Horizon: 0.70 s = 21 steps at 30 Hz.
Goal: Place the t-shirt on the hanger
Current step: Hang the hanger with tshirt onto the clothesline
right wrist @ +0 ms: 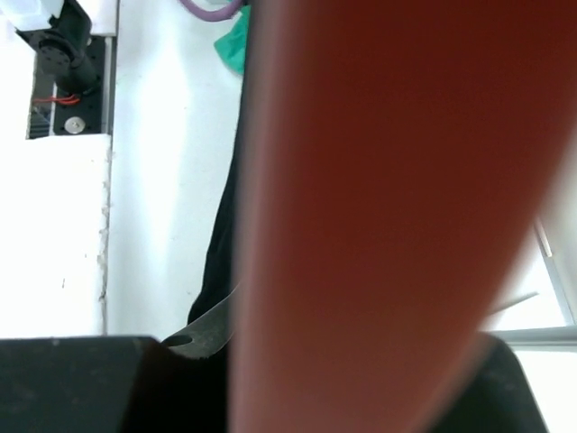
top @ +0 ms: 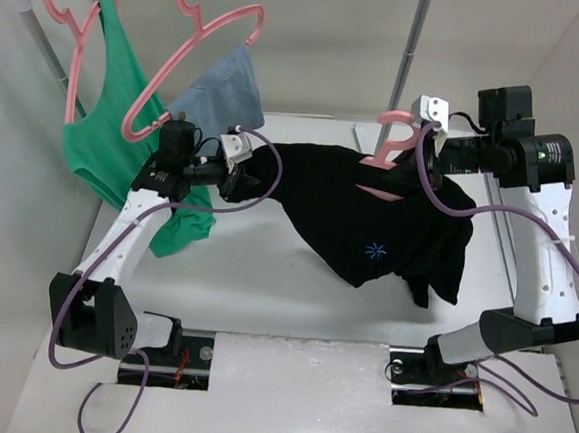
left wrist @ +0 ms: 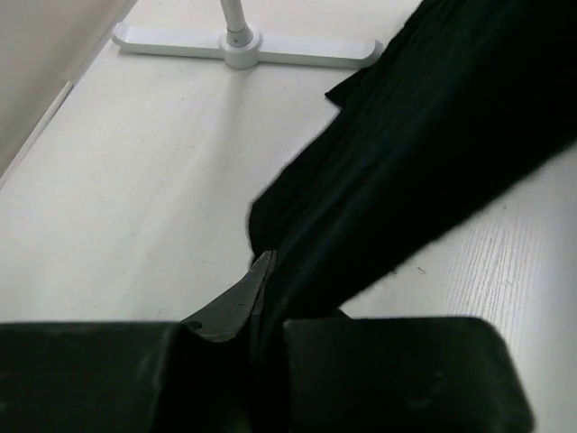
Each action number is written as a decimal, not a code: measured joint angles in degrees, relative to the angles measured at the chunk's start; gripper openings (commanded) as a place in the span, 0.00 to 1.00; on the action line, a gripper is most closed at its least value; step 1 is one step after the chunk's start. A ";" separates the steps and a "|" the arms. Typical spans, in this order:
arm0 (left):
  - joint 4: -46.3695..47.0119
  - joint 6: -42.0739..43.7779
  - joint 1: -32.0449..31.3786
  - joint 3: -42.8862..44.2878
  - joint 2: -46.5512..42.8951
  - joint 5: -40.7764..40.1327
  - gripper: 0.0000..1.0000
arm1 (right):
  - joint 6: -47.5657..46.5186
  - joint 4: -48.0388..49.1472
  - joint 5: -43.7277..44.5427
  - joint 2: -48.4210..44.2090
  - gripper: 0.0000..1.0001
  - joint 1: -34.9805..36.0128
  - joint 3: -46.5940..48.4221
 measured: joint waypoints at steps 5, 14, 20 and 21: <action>-2.91 2.29 0.17 0.20 0.00 -2.03 0.00 | 2.05 1.07 1.33 -0.35 0.00 -3.37 0.00; -5.14 6.08 0.72 1.97 -0.33 -8.50 0.00 | 12.85 5.99 12.79 -4.04 0.00 -5.68 3.19; -3.04 6.60 0.55 2.01 -0.39 -8.92 0.00 | 18.08 2.97 13.25 -1.90 0.00 -5.57 12.85; -2.73 6.62 0.48 2.05 -0.42 -9.49 0.00 | 18.82 2.51 12.85 -1.46 0.00 -5.55 13.70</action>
